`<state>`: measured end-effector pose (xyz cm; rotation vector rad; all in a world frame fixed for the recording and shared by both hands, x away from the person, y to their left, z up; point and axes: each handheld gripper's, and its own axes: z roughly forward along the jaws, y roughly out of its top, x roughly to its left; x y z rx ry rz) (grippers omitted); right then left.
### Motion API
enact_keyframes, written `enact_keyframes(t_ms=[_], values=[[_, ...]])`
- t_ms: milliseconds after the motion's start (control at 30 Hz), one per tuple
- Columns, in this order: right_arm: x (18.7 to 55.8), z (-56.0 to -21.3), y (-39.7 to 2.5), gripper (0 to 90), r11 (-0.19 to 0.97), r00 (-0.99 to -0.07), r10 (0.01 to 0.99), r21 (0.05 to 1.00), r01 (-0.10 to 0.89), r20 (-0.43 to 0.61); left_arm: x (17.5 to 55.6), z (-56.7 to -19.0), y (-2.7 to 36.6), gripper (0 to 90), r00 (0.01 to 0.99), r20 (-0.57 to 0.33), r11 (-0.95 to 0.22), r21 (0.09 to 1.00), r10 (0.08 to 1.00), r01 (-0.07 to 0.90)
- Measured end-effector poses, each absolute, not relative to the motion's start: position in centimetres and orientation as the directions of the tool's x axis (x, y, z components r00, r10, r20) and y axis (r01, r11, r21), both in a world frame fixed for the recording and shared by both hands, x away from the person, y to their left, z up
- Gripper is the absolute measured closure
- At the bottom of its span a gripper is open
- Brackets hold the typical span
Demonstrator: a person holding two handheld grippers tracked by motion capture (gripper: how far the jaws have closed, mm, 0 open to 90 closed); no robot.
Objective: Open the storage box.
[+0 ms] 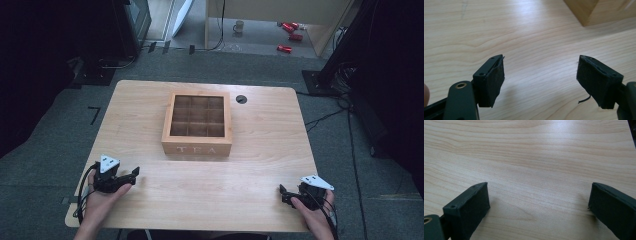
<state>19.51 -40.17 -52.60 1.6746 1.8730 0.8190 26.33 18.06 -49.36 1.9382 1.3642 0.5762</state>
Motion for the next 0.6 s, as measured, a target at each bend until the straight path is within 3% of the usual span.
enact_keyframes(t_ms=[367, 600], values=[[19.5, -52.6, -40.2, 3.1, 0.071, -0.130, 0.991, 0.717, 0.694, 0.028, 27.9, -48.4, 15.0, 23.4, 0.389, -0.050, -0.218, 0.759, 0.920, 0.614], [19.7, -51.2, -40.4, 6.1, -0.003, -0.108, 0.988, 0.726, 0.688, 0.106, 29.1, -47.5, 12.9, 23.6, 0.425, -0.046, -0.241, 0.767, 0.904, 0.594]])
